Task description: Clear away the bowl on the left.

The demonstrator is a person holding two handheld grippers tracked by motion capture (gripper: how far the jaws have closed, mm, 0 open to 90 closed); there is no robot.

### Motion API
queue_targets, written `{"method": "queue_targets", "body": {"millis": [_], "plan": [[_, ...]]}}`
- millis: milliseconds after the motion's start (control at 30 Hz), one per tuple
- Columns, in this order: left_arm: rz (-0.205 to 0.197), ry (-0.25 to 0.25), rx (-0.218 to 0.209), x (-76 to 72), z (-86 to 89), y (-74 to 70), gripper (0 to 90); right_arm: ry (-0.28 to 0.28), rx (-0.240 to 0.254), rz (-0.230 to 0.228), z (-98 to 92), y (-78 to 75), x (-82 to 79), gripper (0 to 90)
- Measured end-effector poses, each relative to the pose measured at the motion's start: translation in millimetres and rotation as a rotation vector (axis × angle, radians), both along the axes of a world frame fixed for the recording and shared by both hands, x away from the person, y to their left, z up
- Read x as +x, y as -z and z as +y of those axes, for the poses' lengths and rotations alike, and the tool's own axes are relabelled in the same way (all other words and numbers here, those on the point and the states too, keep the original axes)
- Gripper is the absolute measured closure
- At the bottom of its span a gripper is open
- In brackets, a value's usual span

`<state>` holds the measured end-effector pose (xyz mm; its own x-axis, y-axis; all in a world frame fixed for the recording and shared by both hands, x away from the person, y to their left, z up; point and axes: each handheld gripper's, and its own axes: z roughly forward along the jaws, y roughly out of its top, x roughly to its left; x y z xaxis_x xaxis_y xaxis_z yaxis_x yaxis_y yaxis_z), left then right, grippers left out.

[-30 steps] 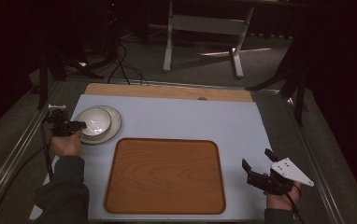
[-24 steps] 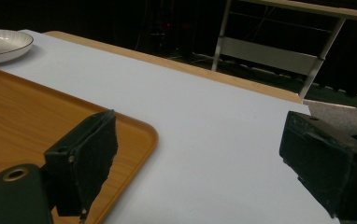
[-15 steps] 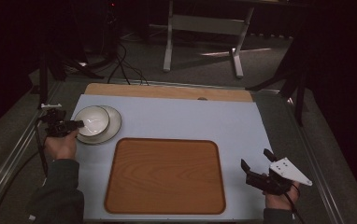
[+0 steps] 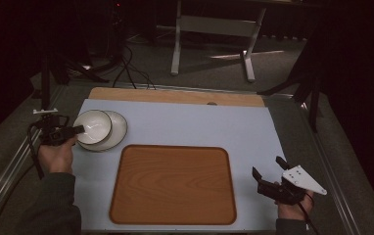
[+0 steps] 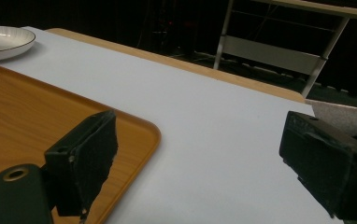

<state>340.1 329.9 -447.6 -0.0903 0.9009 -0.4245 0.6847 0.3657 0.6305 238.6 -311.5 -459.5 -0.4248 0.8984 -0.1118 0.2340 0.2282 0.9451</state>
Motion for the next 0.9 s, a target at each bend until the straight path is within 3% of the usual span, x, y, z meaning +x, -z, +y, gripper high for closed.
{"method": "queue_targets", "body": {"millis": [167,900], "plan": [[-0.02,0.034,0.024,-6.2,-3.5,-8.3,82.7,0.0,-0.001,0.001,0.0,0.1,-0.1,11.1],[-0.056,0.138,0.027,-25.5,-30.1,-22.4,82.7,-0.001,-0.002,0.0,0.3,0.1,0.3,11.0]]}}
